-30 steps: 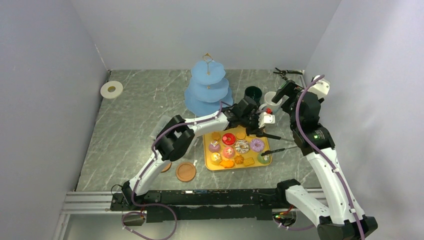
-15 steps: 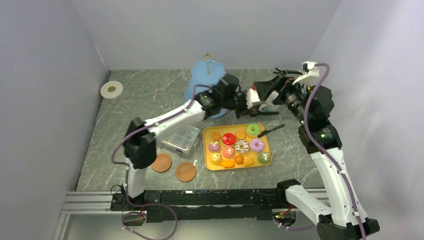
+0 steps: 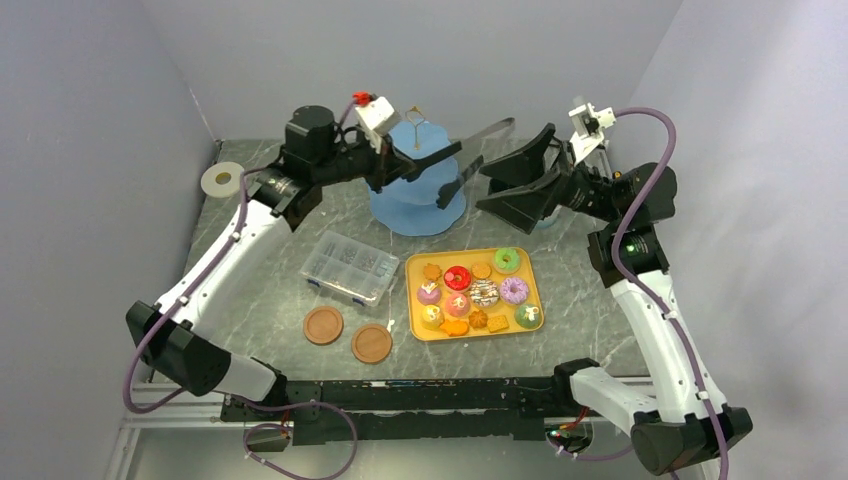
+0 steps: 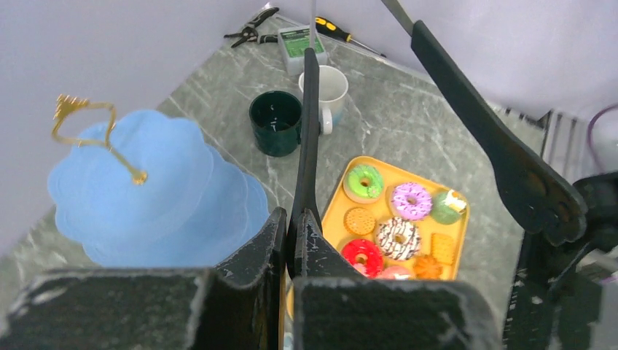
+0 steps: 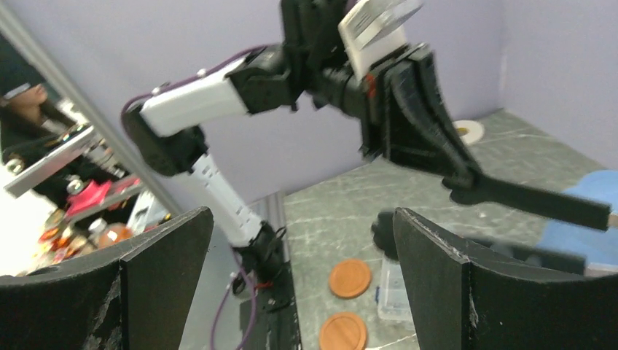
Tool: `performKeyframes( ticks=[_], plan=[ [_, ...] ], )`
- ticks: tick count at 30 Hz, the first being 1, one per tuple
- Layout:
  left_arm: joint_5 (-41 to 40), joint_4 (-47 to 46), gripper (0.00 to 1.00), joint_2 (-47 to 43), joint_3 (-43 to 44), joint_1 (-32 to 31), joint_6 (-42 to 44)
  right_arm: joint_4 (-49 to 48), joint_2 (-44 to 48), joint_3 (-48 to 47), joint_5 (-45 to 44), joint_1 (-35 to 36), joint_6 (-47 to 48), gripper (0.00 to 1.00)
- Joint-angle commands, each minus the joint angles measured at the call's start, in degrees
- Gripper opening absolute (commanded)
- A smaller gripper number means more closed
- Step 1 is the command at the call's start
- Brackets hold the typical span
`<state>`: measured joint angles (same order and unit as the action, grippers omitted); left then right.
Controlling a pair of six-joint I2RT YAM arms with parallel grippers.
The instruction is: Serve the afternoon tea
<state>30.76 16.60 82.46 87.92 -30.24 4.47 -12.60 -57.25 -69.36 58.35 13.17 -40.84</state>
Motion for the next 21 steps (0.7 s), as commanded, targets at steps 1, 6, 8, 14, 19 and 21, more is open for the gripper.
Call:
performKeyframes(
  ticks=[1,6,8,14,19,21],
  plan=[
    [5.6,-0.2,0.03,-3.4,0.3,6.3,-11.7,-14.8,-0.1,3.4,10.9,-0.1,-7.9,1.00],
    [12.5,-2.3,0.03,-5.7,1.6,11.4,-19.8,-25.3,-3.2,7.0,12.5,-0.1,-14.2,1.00],
    [14.6,-3.9,0.03,-6.6,1.4,12.6,-22.1,-31.5,-5.0,7.9,12.1,0.0,-18.4,1.00],
    [22.3,-9.7,0.03,-7.6,0.9,13.6,-28.9,-46.6,-11.3,9.7,3.6,1.5,-24.5,1.00],
    [26.8,-13.0,0.03,-7.7,0.2,13.6,-29.5,-70.5,-19.9,9.4,-4.5,2.9,-36.6,1.00],
    [27.3,-14.2,0.03,-7.9,-0.5,13.6,-29.5,-76.5,-23.9,7.4,-6.4,3.7,-41.4,1.00]
  ],
)
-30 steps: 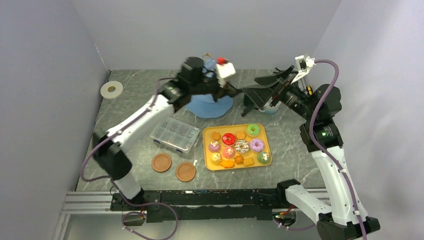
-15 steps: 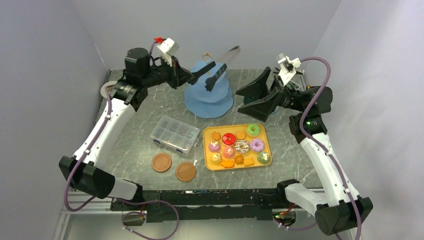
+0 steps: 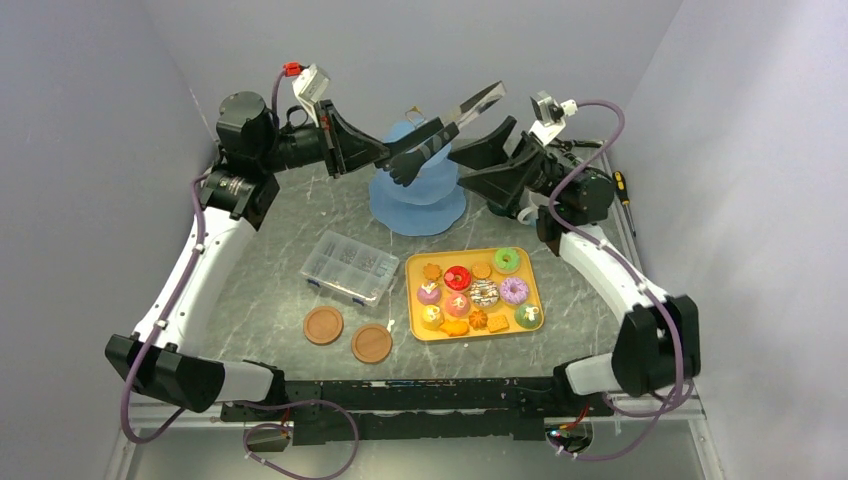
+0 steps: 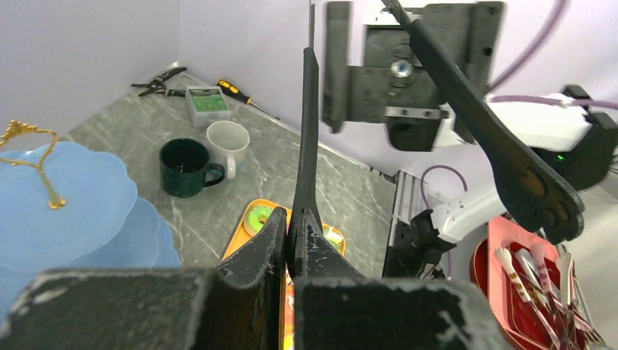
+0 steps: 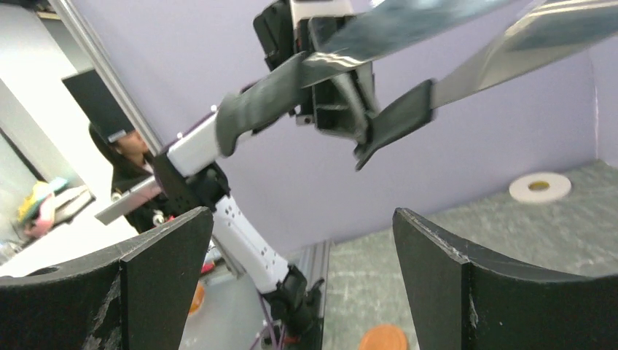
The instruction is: Serve the afternoon tea
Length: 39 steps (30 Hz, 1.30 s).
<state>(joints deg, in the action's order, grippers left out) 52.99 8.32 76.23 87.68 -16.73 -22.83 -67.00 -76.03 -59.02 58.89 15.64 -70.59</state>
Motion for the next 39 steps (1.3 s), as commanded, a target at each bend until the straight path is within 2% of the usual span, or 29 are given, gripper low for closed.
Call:
performKeyframes(
  ticks=[1,4,9,12,15,21,25,30,33,37,39],
  plan=[
    [5.3,-6.3,0.03,-1.7,-0.6,0.1,-2.1,-24.3,-7.0,-3.9,-7.5,1.9,-13.5,1.00],
    [6.0,-7.5,0.03,-1.8,-1.1,0.1,-1.5,-23.6,-9.3,-5.7,-8.3,4.1,-11.4,1.00],
    [7.2,-7.4,0.03,-2.2,-1.4,0.1,0.0,-0.6,-3.6,-4.5,-12.1,7.6,7.0,1.00],
    [7.7,-7.5,0.03,-2.3,-1.9,0.1,0.5,5.5,-1.0,-4.6,-13.4,9.0,13.9,1.00],
    [8.6,-7.9,0.03,-2.0,-2.0,0.1,0.1,2.1,-1.5,-4.8,-12.0,9.4,11.9,1.00],
    [9.6,-9.8,0.03,-2.0,-1.9,0.0,0.1,-14.3,-5.8,-6.2,-8.1,9.5,-1.1,1.00],
    [10.8,-11.0,0.03,-2.0,-1.6,0.1,-1.2,-19.3,-6.4,-6.0,-7.0,9.5,-3.7,1.00],
    [11.2,-10.4,0.03,-2.2,-1.4,0.1,-0.2,-30.7,-9.1,-7.9,-7.7,9.5,-13.2,1.00],
    [10.7,-9.9,0.03,-2.6,-1.6,-0.1,1.5,-25.8,-7.6,-7.7,-10.5,9.6,-10.6,1.00],
    [9.7,-10.2,0.03,-3.2,-2.2,-0.1,2.8,-9.7,-2.7,-6.5,-15.1,10.2,0.2,1.00],
    [9.6,-9.9,0.03,-3.3,-2.3,-0.2,3.2,-6.6,-0.9,-5.9,-16.6,10.7,2.5,1.00]
  ],
)
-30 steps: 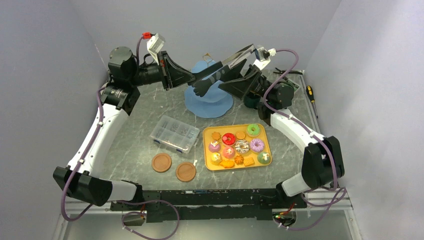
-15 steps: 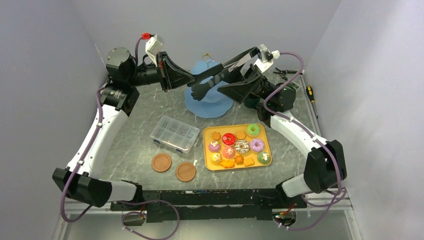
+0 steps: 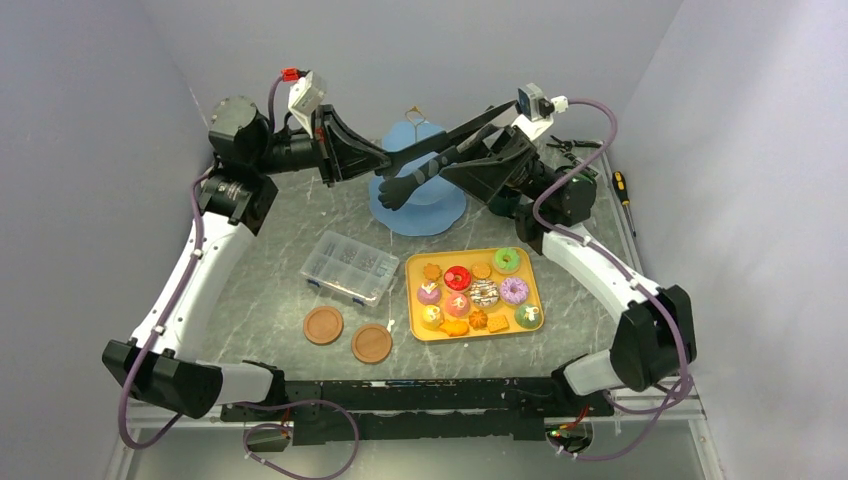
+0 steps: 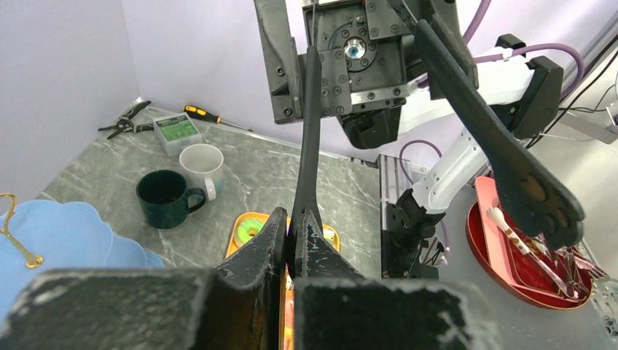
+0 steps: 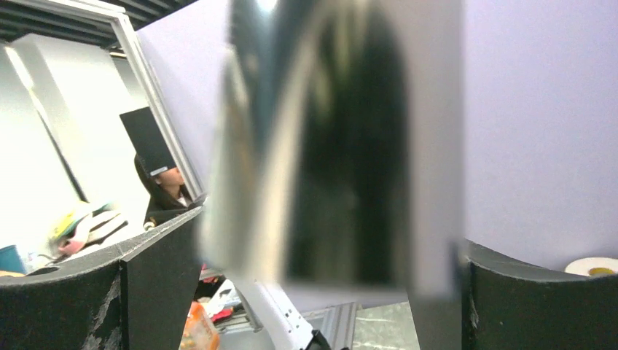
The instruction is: Serve the afternoon tea
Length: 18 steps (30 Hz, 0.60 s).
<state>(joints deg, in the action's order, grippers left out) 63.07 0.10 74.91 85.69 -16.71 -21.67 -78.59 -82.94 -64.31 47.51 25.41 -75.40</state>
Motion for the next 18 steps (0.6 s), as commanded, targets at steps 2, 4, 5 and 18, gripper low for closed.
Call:
performKeyframes(
  ticks=[2,4,5,18],
  plan=[
    [-0.8,-1.7,0.03,-2.0,-0.3,-0.3,2.3,6.1,6.6,-1.0,-5.6,1.4,7.3,1.00],
    [-1.0,-1.8,0.03,-2.0,-0.3,-0.3,2.4,7.6,6.5,-2.0,-5.4,2.0,7.4,1.00],
    [-1.0,-1.8,0.03,-2.0,-0.3,-0.3,2.3,8.6,6.5,-2.4,-5.2,2.3,7.9,1.00],
    [-0.4,-1.1,0.03,-2.4,0.2,-0.9,3.9,17.8,6.1,-5.2,-3.7,5.5,12.4,0.94]
  ],
)
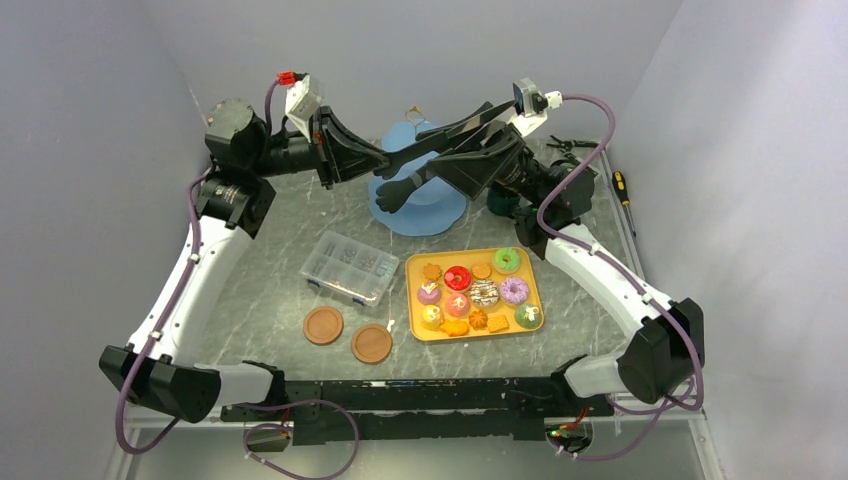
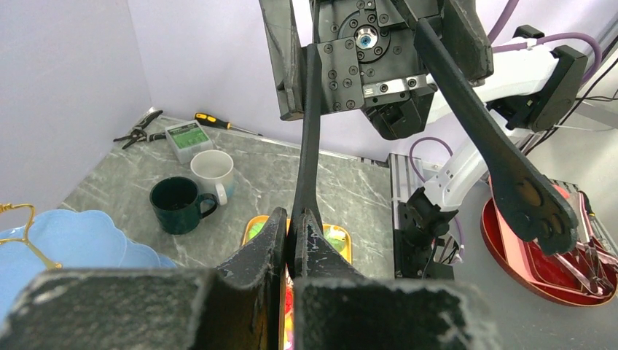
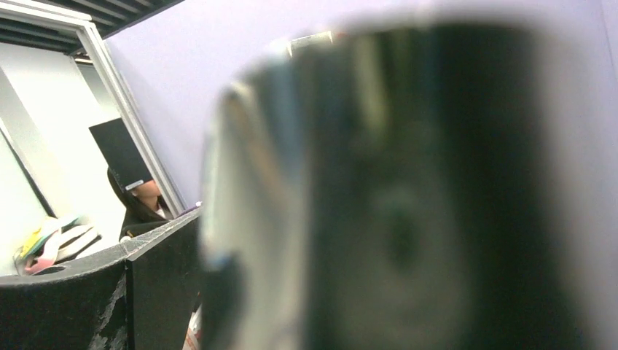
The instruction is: Serve the afternoon tea
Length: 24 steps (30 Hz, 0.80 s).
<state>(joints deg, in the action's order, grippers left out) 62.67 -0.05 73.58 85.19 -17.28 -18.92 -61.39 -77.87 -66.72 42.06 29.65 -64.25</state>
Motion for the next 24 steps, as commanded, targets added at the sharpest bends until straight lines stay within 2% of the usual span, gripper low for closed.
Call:
performKeyframes(
  ticks=[1,8,15,20,24],
  plan=[
    [0.3,-0.8,0.03,-1.3,0.7,-0.4,1.4,0.4,1.0,-2.7,2.0,1.3,1.2,0.93],
    [1.4,-0.1,0.03,-1.7,0.7,-0.4,2.9,1.6,2.0,-4.9,6.9,0.7,2.5,0.88],
    [3.3,2.0,0.03,-2.2,1.4,-0.4,4.8,-11.4,0.6,-6.2,16.9,-1.4,-6.6,0.90],
    [3.1,1.4,0.03,-2.5,1.6,-0.4,5.4,-24.8,-3.5,-6.4,16.6,-1.5,-17.5,0.92],
    [2.6,0.9,0.03,-3.1,1.2,-0.4,6.1,-23.8,-3.5,-5.2,14.8,-1.8,-15.6,0.94]
  ],
)
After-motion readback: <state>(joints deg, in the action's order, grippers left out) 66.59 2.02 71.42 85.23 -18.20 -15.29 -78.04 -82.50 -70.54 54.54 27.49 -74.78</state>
